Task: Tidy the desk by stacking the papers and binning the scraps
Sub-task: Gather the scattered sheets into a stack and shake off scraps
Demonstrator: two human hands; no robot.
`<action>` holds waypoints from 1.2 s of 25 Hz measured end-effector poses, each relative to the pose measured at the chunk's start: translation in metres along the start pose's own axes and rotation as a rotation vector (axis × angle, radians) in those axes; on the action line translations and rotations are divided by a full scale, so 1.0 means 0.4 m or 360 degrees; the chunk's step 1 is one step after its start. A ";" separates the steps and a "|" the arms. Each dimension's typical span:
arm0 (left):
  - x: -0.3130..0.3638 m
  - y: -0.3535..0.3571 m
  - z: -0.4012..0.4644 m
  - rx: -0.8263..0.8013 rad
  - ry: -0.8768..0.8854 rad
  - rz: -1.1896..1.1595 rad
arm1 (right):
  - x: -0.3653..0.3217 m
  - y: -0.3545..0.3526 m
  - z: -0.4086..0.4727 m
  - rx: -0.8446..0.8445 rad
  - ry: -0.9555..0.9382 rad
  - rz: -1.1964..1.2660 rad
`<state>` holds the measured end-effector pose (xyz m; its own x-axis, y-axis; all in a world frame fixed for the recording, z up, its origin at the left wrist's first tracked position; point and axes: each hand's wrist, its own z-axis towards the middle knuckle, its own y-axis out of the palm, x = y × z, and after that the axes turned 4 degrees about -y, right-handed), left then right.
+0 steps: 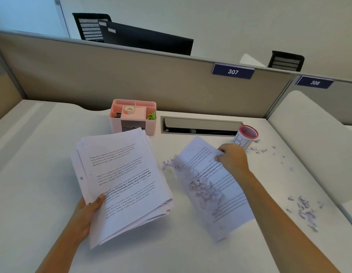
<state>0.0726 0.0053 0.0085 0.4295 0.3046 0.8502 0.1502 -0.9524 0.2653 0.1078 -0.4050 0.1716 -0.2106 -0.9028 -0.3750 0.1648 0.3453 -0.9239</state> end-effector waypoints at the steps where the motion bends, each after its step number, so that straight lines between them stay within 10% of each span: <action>1: -0.001 0.001 -0.002 0.0006 0.0000 0.0000 | -0.013 -0.029 0.009 0.0046 -0.0062 -0.0076; 15: -0.015 0.024 -0.033 0.0202 -0.0027 0.0006 | -0.055 -0.240 0.067 0.0223 -0.0462 -0.0346; 30: -0.009 0.039 -0.065 0.0302 0.0034 -0.0127 | -0.034 -0.083 0.037 -0.0077 0.0462 0.2035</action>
<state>0.0500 -0.0110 0.0214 0.3909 0.3766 0.8399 0.3490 -0.9050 0.2434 0.1195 -0.4081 0.2087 -0.1315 0.1531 -0.9794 0.3679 0.9250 0.0952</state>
